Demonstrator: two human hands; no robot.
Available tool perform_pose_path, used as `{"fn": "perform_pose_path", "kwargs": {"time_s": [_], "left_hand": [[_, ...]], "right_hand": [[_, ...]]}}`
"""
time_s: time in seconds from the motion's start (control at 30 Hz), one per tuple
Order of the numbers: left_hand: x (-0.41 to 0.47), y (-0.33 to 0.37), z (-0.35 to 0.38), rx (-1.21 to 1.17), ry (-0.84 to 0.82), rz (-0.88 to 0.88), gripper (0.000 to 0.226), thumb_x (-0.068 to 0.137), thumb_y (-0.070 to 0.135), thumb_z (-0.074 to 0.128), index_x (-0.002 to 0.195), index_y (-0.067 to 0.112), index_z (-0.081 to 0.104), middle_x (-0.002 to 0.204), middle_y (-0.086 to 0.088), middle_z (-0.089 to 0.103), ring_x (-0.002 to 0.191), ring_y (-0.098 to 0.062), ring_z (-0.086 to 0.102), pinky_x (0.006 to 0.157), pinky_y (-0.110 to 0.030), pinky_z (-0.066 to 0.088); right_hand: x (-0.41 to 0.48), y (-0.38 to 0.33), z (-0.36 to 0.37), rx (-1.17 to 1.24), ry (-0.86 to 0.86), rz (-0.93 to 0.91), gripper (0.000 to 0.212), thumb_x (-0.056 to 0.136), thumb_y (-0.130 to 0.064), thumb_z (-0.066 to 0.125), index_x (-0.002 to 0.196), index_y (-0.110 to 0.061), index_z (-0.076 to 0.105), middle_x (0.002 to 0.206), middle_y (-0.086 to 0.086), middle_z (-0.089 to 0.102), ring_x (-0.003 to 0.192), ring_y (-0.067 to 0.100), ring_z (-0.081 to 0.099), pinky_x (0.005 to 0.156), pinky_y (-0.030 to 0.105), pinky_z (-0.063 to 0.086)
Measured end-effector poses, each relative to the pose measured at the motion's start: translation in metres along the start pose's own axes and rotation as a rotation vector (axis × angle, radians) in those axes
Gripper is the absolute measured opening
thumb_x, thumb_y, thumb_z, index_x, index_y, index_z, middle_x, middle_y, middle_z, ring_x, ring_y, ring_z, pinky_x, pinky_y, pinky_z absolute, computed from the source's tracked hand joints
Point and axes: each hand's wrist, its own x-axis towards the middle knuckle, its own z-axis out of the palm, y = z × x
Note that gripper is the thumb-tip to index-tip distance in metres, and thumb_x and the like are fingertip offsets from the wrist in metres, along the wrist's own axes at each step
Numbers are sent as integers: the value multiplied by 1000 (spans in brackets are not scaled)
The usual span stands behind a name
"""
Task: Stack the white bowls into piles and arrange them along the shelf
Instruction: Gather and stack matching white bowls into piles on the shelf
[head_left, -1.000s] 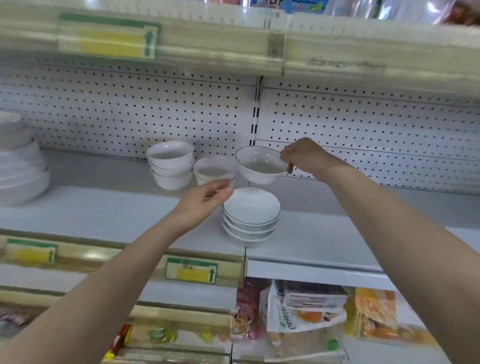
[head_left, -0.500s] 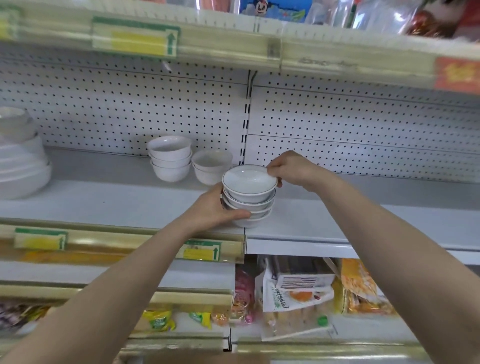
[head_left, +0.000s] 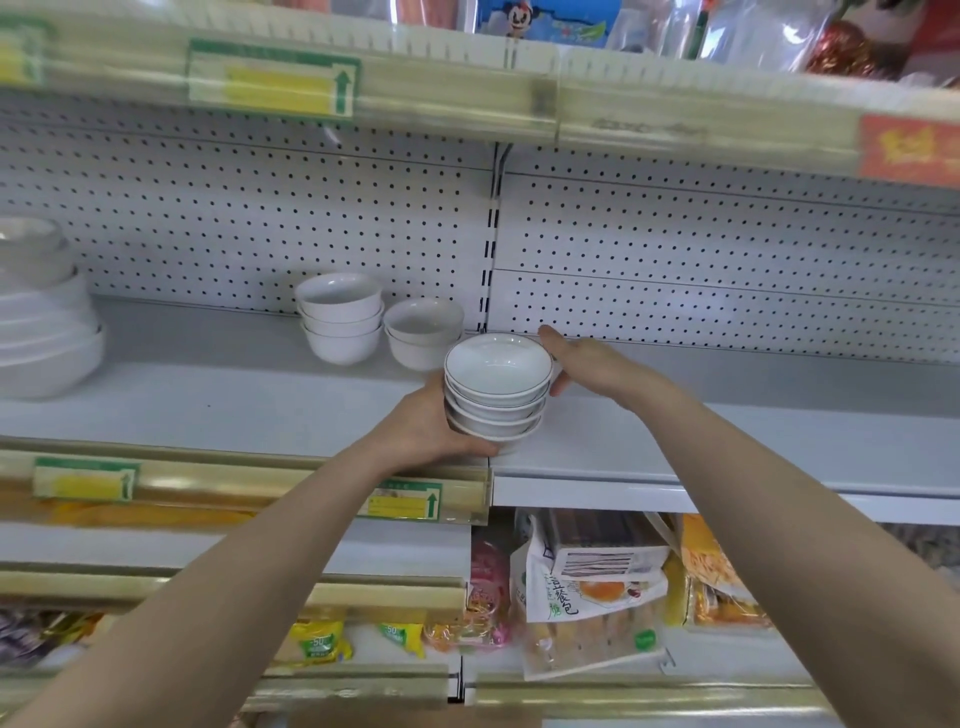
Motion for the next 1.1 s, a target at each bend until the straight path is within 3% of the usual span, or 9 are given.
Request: {"fn": "perform_pose_path", "kwargs": {"time_s": [0.1, 0.33, 0.43, 0.53, 0.63, 0.8, 0.93, 1.03, 1.1], "left_hand": [[-2, 2, 0, 24, 5, 0, 84, 61, 38, 90, 127, 41, 37, 118, 24, 54, 107, 1, 52, 87, -19, 39], [1, -9, -3, 71, -52, -32, 73, 67, 34, 84, 129, 31, 47, 119, 15, 60, 108, -7, 58, 94, -29, 48], [8, -20, -13, 143, -84, -70, 59, 72, 22, 68, 129, 24, 51, 118, 2, 64, 108, -17, 61, 97, -38, 51], [18, -31, -26, 145, -11, -139, 68, 82, 11, 64, 145, 16, 39, 135, -3, 56, 115, -17, 56, 101, -31, 46], [30, -43, -39, 120, 121, -212, 73, 87, 15, 66, 150, 12, 30, 135, -3, 51, 114, -20, 54, 97, -29, 45], [58, -54, -53, 142, 198, -236, 53, 86, 12, 66, 134, 13, 41, 112, -1, 50, 100, -24, 54, 86, -30, 46], [74, -60, -59, 190, 196, -264, 57, 85, 16, 67, 134, 9, 40, 121, -14, 52, 113, -34, 52, 94, -37, 47], [80, -65, -59, 179, 224, -261, 51, 83, 16, 68, 126, 7, 44, 118, -16, 54, 110, -35, 53, 92, -42, 49], [82, -66, -57, 166, 252, -255, 45, 82, 13, 68, 121, 5, 47, 112, -18, 57, 104, -34, 56, 90, -42, 50]], "right_hand": [[-1, 2, 5, 56, -111, 43, 78, 93, -73, 11, 135, -25, 55, 86, 7, 77, 123, 16, 43, 117, 46, 18], [4, -4, 5, 118, -80, 9, 72, 99, -64, 15, 111, -20, 71, 84, 9, 76, 117, 19, 53, 114, 40, 21], [12, -14, -1, 47, 29, 4, 62, 99, -61, 26, 104, -17, 70, 94, 2, 69, 110, 19, 51, 100, 32, 33], [30, -29, -7, -34, 66, -29, 49, 98, -54, 35, 111, -21, 70, 110, 3, 66, 106, 22, 55, 87, 31, 38], [57, -45, -11, -53, 62, -123, 41, 97, -42, 42, 107, -15, 72, 95, -1, 75, 102, 22, 60, 81, 31, 43], [103, -73, -4, -75, 58, -250, 27, 92, -23, 52, 89, -7, 73, 89, 6, 77, 42, -4, 47, 49, 16, 37], [137, -89, 13, -137, 4, -281, 35, 93, -28, 54, 101, 2, 72, 93, 14, 76, 63, 14, 55, 63, 26, 43], [147, -95, 21, -154, -44, -285, 33, 95, -27, 57, 107, -1, 73, 100, 10, 76, 94, 23, 66, 80, 29, 49], [152, -95, 25, -163, -73, -275, 27, 92, -24, 61, 102, -1, 73, 91, 10, 76, 95, 25, 68, 80, 30, 50]]}}
